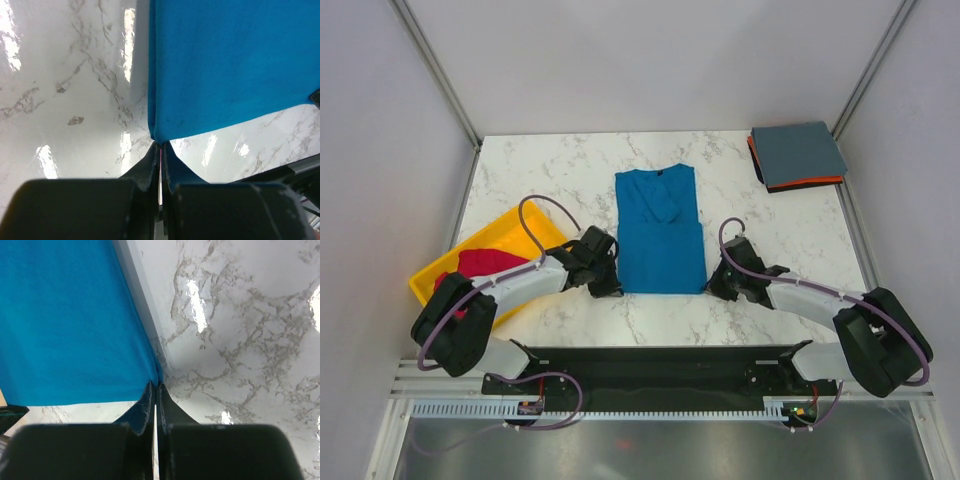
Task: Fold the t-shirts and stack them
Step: Fold the tshirt
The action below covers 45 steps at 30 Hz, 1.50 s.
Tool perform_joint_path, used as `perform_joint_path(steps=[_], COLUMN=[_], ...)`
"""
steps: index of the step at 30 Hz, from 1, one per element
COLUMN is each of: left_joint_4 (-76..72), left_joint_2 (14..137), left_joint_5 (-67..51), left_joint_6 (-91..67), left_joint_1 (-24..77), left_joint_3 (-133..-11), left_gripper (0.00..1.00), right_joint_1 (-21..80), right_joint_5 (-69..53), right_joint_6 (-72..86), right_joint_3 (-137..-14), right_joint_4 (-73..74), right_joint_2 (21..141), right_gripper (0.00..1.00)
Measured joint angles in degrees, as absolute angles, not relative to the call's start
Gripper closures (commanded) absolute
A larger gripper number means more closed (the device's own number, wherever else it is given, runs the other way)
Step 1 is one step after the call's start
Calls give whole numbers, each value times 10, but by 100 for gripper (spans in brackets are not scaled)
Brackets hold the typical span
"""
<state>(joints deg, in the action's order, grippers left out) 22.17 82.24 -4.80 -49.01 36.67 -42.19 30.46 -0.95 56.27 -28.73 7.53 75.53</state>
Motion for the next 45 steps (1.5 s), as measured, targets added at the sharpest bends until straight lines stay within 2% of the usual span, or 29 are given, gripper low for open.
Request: perform_joint_path(steps=[5,6,7,8,12,13,16,22,30,35,38,39,42,45], left_joint_4=[222,222,223,223,230,232,238,206,153,138,128,125,120,128], left_joint_2=[808,808,808,808,807,805,795,782,785,797,815,820,831,827], left_joint_5=[-56,-57,-59,-61,-61,-60,-59,-63,-76,-77,-81,-82,-81,-75], left_joint_6=[-490,-490,-490,-489,-490,-490,-496,-530,-560,-571,-576,-578,-580,-580], left_joint_1=[372,372,372,372,372,372,372,372,372,372,372,372,372,375], left_joint_3=[-412,-408,-405,-401,-386,-383,-375,-355,-342,-342,-350,-352,-355,-358], left_gripper=[96,93,83,78,67,60,53,51,52,58,68,80,98,98], right_joint_1=[311,312,314,315,317,317,317,324,325,326,328,328,328,329], right_joint_5=[-1,-1,-1,-1,4,4,5,11,14,14,14,14,13,13], right_joint_6=[564,565,566,567,568,568,569,573,573,573,573,573,573,572], right_joint_3=[-282,-281,-280,-279,-275,-275,-274,-270,-266,-265,-263,-262,-259,-257], right_joint_4=[78,78,78,78,80,80,80,79,78,78,78,78,78,87], right_joint_2=[748,746,745,743,737,736,735,730,726,725,722,721,715,704], right_gripper=[100,100,100,100,100,100,100,100,100,100,100,100,100,100])
